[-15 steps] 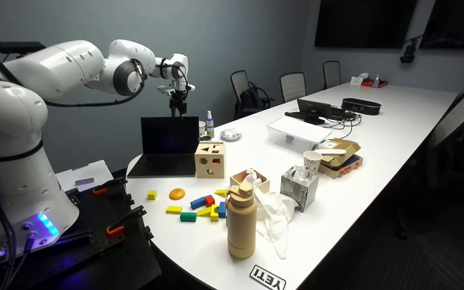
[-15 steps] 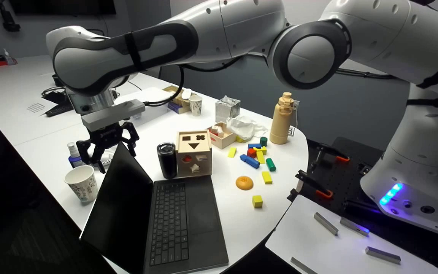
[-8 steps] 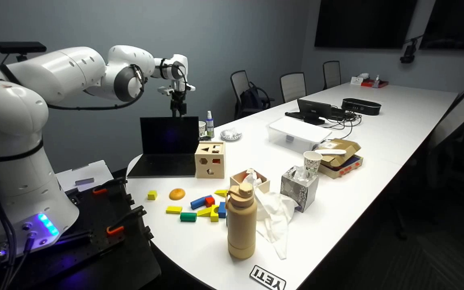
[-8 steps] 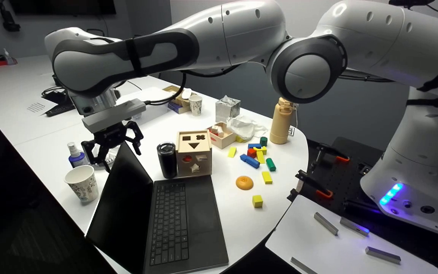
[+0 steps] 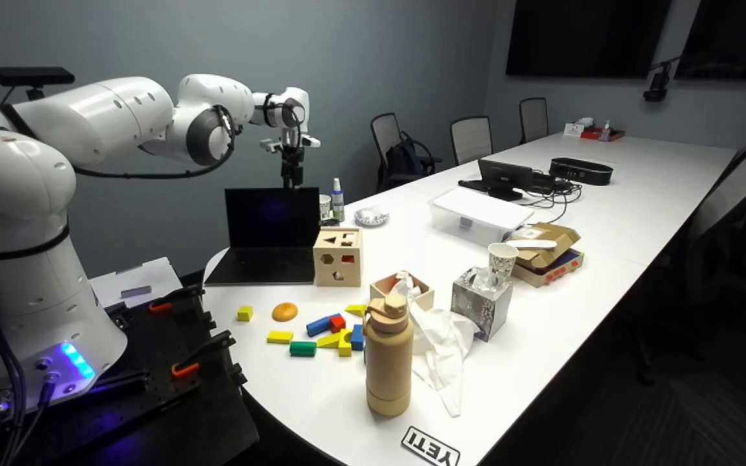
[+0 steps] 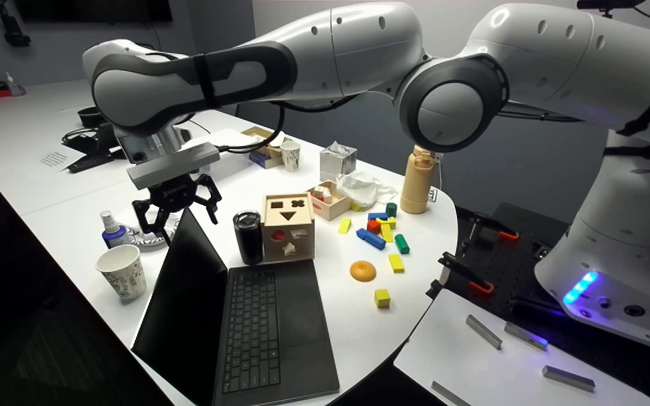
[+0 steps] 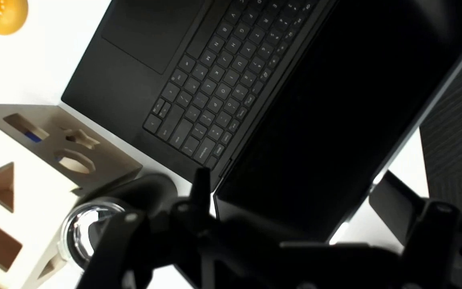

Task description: Close the laptop

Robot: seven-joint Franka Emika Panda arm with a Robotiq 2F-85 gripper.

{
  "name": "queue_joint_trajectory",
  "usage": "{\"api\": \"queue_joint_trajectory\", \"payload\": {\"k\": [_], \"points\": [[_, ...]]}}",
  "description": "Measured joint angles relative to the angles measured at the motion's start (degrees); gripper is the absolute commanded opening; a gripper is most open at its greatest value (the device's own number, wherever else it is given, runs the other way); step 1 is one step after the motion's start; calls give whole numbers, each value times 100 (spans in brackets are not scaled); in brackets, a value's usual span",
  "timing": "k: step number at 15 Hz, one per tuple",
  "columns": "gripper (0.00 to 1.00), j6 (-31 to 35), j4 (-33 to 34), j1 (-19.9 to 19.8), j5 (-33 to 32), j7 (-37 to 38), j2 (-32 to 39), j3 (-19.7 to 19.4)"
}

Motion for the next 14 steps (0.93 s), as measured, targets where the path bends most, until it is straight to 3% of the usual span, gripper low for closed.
{"api": "queue_joint_trajectory", "payload": {"k": [7, 14], "points": [[100, -193, 7, -224, 247, 557, 59, 43], [100, -817, 68, -444, 645, 1284, 109, 96]]}}
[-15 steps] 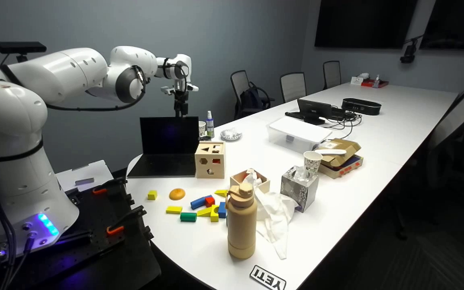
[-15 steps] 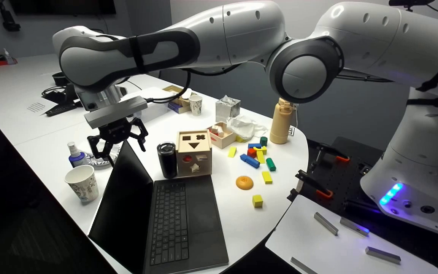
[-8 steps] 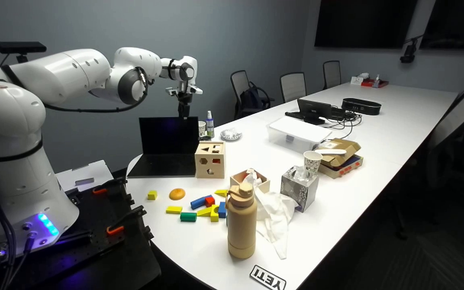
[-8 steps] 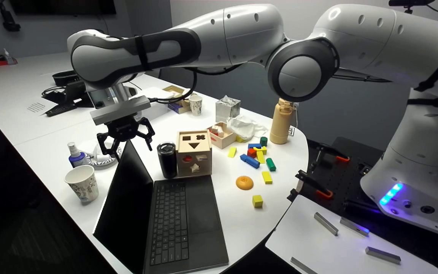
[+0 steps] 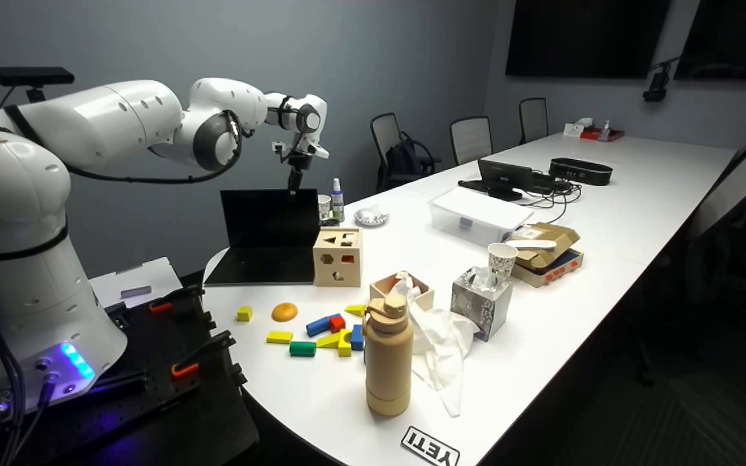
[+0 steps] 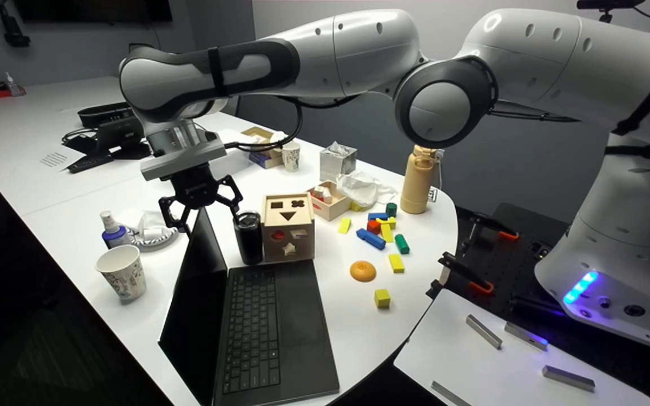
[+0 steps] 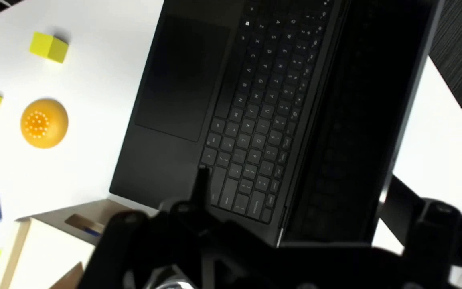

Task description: Close the laptop

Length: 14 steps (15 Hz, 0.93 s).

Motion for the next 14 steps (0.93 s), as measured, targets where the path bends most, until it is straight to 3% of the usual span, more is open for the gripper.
{"api": "queue_joint_trajectory", "payload": {"k": [8, 14], "points": [[100, -276, 158, -252, 444, 859, 190, 160], [100, -365, 183, -306, 442, 1008, 217, 158]]}}
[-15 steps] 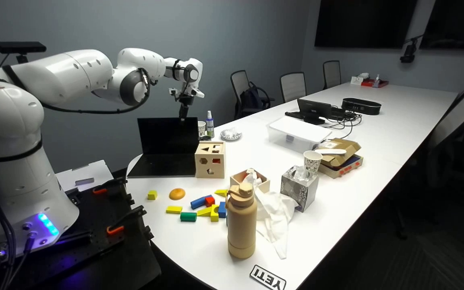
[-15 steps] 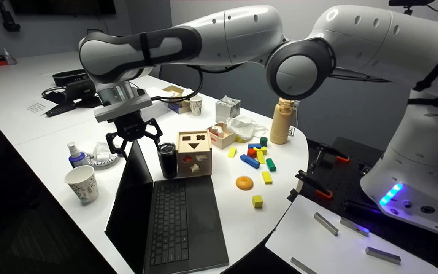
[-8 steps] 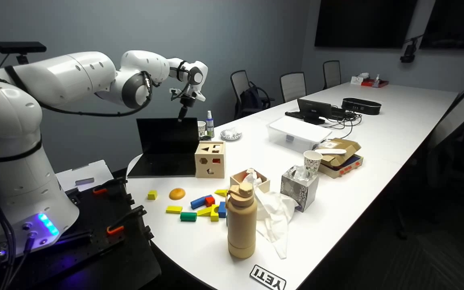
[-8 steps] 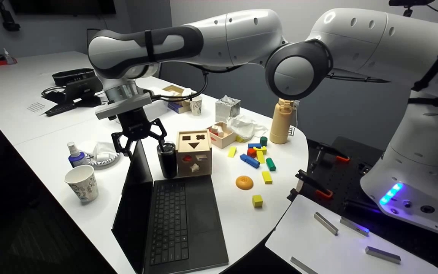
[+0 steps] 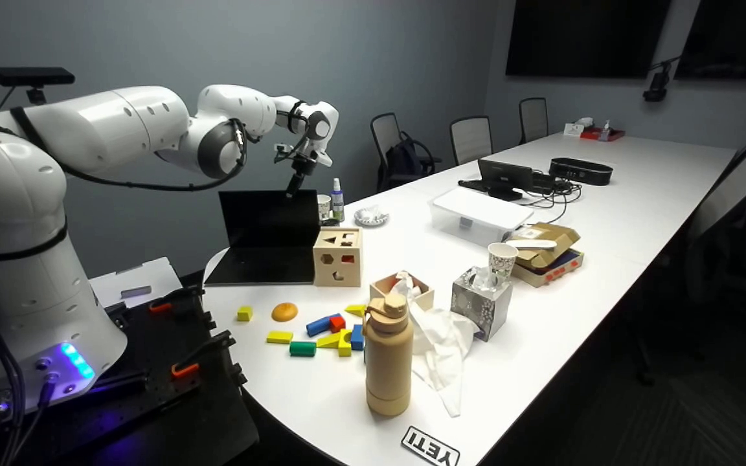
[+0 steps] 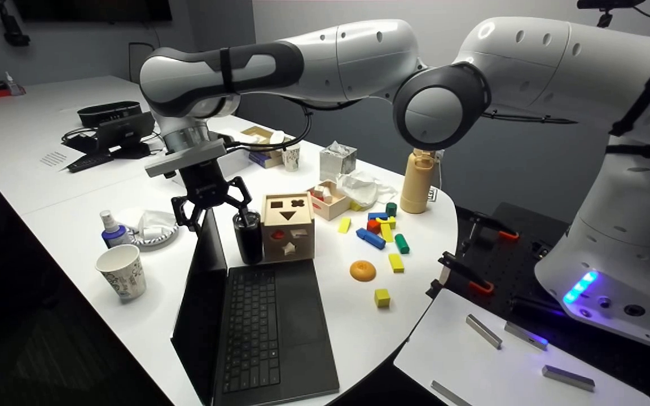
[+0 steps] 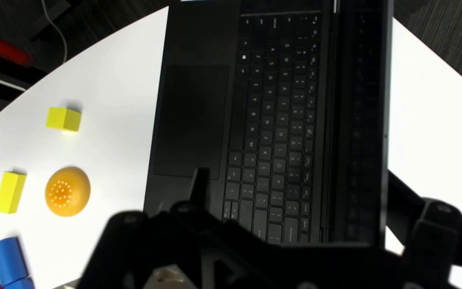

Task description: Close the laptop

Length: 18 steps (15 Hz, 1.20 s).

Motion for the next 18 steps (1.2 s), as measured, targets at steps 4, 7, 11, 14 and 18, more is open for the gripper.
{"api": "queue_joint_trajectory", "payload": {"k": [4, 7, 11, 14, 18], "points": [[100, -514, 2, -42, -68, -61, -29, -32], [100, -851, 0, -103, -68, -142, -31, -34], [100, -938, -2, -132, -68, -154, -16, -35], [100, -923, -1, -136, -67, -154, 15, -35], [100, -897, -3, -140, -51, -143, 138, -30]]}}
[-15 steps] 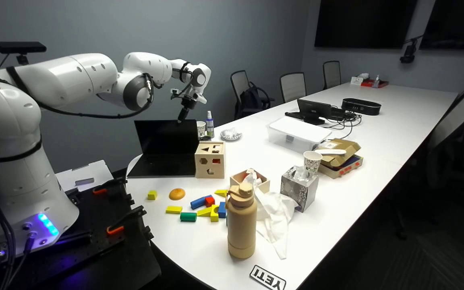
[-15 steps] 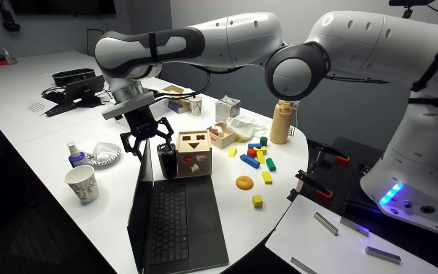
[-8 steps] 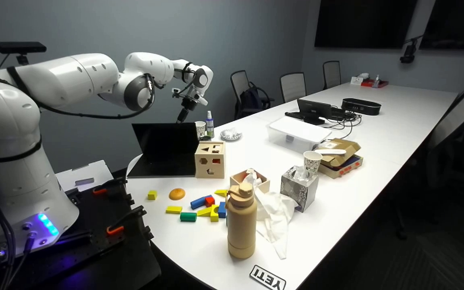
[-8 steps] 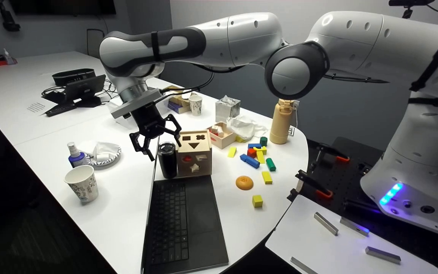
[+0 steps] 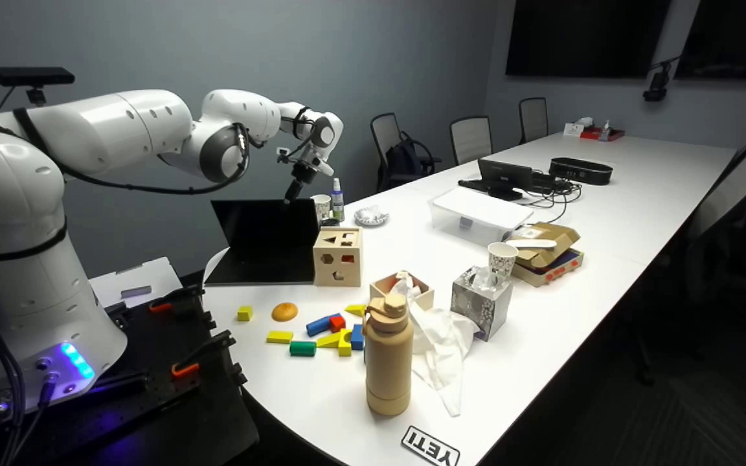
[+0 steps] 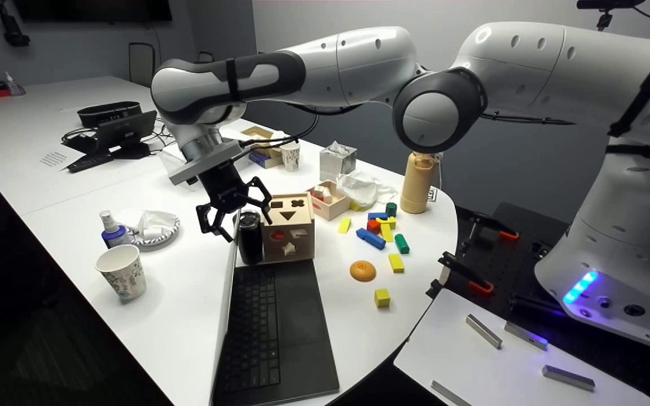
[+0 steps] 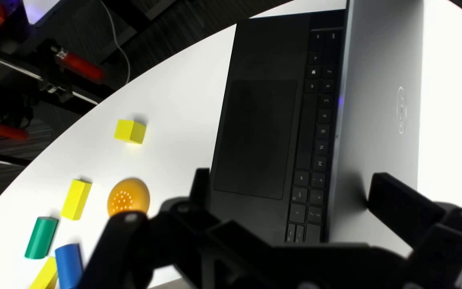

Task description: Close the laptop

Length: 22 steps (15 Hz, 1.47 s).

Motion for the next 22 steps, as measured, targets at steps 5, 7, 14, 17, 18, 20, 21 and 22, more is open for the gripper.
{"api": "queue_joint_trajectory", "payload": {"k": [5, 7, 14, 17, 18, 20, 21, 22], "points": [[100, 11, -32, -9, 46, 77, 124, 5], [100, 12, -51, -30, 99, 174, 121, 6], [100, -74, -121, -72, 175, 612, 127, 9], [100, -366, -120, -75, 163, 875, 142, -20], [100, -547, -114, -76, 161, 942, 142, -27], [100, -883, -108, -78, 158, 990, 144, -34], [100, -972, -120, -78, 158, 991, 150, -34], [100, -984, -164, -78, 158, 991, 156, -34]]}}
